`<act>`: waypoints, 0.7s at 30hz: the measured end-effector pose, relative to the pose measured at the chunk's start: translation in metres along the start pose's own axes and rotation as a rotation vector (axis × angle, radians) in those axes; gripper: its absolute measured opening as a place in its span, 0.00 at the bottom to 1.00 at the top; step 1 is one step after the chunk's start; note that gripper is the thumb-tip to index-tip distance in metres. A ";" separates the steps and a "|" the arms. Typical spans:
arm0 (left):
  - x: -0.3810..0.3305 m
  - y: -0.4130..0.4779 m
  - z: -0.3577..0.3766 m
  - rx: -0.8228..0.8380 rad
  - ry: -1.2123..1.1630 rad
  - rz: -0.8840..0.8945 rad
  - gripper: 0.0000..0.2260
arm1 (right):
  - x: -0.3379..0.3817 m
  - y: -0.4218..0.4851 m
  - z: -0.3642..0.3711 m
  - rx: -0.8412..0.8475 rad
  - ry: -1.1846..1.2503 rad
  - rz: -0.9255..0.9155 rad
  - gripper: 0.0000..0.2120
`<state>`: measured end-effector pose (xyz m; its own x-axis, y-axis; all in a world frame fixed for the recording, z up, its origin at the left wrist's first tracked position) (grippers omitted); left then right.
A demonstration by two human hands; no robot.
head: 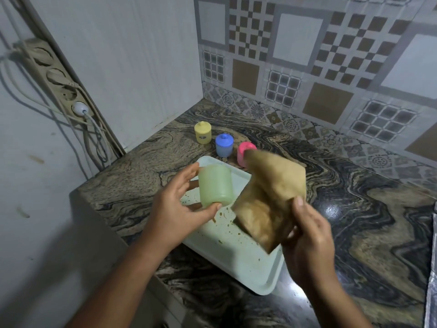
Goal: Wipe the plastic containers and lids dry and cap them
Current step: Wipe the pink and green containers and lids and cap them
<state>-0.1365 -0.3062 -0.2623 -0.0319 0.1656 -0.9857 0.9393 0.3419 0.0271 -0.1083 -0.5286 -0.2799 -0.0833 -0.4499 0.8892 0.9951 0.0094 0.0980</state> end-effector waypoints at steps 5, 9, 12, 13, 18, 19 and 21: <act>-0.007 -0.002 0.003 0.065 0.145 0.079 0.35 | 0.022 0.025 0.027 0.096 -0.156 -0.122 0.18; -0.012 -0.001 0.009 0.054 0.242 0.141 0.38 | 0.017 0.020 0.043 0.374 -0.609 -0.364 0.21; -0.017 0.000 0.009 -0.003 0.264 0.162 0.41 | 0.019 0.013 0.047 0.487 -0.839 -0.585 0.20; -0.019 0.002 0.007 -0.024 0.268 0.169 0.42 | 0.019 0.010 0.046 0.504 -0.855 -0.614 0.20; -0.024 0.012 -0.006 -0.062 0.285 0.225 0.43 | 0.017 -0.001 0.030 0.641 -0.845 -0.605 0.16; -0.027 0.014 -0.009 -0.073 0.277 0.235 0.43 | 0.015 -0.001 0.023 0.614 -0.817 -0.532 0.17; -0.035 0.017 -0.013 -0.104 0.272 0.278 0.42 | 0.007 -0.002 0.008 0.464 -0.667 -0.261 0.18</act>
<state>-0.1243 -0.2939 -0.2253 0.1158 0.4992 -0.8587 0.8857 0.3394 0.3167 -0.1111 -0.5249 -0.2698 -0.4655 0.1307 0.8753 0.8297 0.4086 0.3802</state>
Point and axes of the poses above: each hand's wrist, its own y-axis towards the middle knuckle, its own z-axis out of the palm, x = y × z, the point moved 2 cm from there along y, towards the middle knuckle, and after that the axes turned 9 degrees about -z, right-handed, at the moved point
